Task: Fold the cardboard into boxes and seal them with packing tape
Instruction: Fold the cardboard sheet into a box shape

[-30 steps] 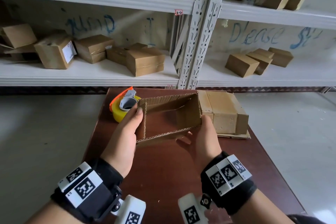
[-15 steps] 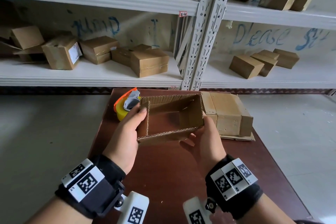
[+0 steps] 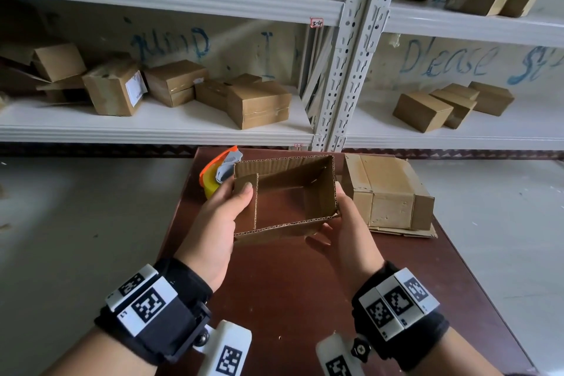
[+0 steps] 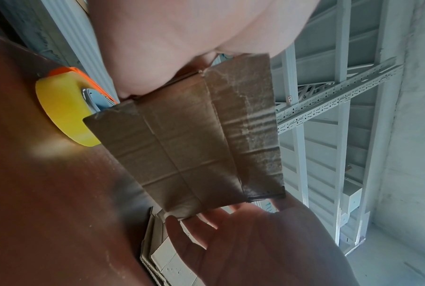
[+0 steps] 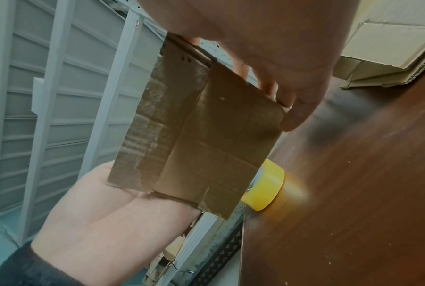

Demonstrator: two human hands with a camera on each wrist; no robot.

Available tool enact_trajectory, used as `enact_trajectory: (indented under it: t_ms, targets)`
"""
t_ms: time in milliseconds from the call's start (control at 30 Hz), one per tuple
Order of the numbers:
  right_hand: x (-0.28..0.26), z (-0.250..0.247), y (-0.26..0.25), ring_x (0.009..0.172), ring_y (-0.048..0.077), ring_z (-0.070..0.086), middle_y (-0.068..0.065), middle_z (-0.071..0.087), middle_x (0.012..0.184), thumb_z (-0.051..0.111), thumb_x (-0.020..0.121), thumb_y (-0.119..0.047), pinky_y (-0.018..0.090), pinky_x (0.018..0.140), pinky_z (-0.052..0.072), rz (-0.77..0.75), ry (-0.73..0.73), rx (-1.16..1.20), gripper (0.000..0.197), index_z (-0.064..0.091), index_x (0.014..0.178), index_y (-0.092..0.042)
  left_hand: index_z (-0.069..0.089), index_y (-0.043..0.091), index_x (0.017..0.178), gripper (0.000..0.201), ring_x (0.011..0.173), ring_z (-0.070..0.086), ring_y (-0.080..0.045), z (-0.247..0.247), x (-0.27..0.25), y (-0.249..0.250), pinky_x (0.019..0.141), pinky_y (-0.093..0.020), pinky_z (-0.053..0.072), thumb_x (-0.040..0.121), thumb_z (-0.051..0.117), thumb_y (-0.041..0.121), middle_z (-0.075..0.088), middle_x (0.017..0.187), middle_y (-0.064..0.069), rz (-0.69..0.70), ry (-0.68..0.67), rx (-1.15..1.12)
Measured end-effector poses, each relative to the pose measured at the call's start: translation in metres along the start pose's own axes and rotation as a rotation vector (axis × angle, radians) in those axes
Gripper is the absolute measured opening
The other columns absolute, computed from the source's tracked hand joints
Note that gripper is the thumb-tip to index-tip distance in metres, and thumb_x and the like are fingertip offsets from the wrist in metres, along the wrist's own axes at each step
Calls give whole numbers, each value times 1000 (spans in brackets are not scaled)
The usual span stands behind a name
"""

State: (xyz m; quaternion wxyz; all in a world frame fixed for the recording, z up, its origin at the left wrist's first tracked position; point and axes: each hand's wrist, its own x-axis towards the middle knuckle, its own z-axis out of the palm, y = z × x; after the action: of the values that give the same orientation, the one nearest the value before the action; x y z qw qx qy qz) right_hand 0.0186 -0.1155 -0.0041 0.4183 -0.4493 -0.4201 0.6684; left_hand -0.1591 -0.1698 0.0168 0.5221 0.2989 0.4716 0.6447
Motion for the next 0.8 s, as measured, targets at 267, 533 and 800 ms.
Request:
enact_trajectory:
  t_ms: [267,533,800]
  targets:
    - [0,0,4,90,14,61,-7,68,104,56,81,-56,39,88,46,-77,-43,-88,43,66,120,-42,72,20,125,29,124,66,-28,-4,2,1,111,-50,46,99,61,14,74,123,-7,-33,20,-82]
    - [2,-7,-3,77,9,67,-2,75,97,69,79,-31,27,67,47,-71,-34,-13,48,65,124,-14,70,11,126,43,128,62,-35,-11,11,6,110,-51,47,84,72,14,66,135,-19,-52,14,-209]
    - [-1,-9,-7,75,12,60,-6,70,85,80,68,-31,34,77,43,-23,-24,10,45,68,111,-20,70,8,126,39,91,72,-15,-6,8,-1,67,-22,57,87,69,6,75,111,-9,2,37,-159]
